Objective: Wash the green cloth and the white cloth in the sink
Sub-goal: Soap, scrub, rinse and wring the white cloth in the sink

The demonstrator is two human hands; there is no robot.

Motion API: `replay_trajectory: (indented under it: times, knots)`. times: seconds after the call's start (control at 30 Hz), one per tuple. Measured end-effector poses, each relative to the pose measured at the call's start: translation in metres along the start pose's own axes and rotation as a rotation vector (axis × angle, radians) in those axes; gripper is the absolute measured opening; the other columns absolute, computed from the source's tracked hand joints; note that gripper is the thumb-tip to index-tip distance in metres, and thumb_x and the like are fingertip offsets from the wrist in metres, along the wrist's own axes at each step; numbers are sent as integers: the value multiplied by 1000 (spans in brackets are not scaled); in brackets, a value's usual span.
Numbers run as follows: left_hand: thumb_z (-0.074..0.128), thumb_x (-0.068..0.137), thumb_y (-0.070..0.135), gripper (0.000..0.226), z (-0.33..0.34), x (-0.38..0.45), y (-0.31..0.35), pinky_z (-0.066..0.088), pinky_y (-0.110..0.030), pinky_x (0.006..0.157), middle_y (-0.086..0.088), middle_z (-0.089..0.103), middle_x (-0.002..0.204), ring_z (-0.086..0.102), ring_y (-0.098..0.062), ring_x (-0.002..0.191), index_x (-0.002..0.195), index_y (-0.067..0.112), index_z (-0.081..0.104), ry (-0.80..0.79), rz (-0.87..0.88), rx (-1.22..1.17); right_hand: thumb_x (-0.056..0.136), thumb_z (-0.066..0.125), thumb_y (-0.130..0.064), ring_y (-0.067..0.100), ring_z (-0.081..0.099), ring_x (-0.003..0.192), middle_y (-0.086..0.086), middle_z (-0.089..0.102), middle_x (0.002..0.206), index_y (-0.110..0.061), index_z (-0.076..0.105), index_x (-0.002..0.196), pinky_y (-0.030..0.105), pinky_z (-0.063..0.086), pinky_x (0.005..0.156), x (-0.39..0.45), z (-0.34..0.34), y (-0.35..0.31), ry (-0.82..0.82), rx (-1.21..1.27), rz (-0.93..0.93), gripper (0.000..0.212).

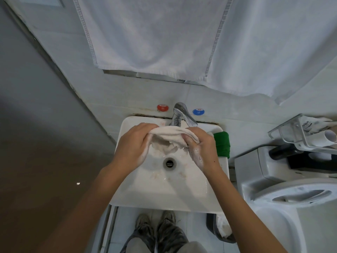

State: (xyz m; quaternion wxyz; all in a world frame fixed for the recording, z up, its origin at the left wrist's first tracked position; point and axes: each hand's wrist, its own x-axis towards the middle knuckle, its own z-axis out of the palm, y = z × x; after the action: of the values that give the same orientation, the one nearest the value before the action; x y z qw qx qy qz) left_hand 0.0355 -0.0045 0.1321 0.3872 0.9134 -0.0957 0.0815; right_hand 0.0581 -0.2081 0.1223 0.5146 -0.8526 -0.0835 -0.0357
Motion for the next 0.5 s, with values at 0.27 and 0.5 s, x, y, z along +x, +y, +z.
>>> replay_trajectory:
  times: [0.27, 0.5]
  knots:
    - [39, 98, 24, 17, 13, -2, 16, 47, -33, 67, 9, 59, 84, 57, -10, 77, 107, 18, 53, 83, -189, -130, 96, 55, -10, -9, 57, 68, -13, 61, 80, -21, 63, 93, 9, 42, 64, 1, 14, -12, 21, 263, 226, 14]
    - [34, 92, 57, 42, 39, -2, 46, 53, -33, 64, 4, 65, 77, 65, -14, 74, 91, 21, 57, 163, -368, -240, 92, 52, -34, 14, 59, 71, 4, 59, 72, -11, 58, 79, 31, 49, 67, 5, 46, -41, 149, 665, 452, 27]
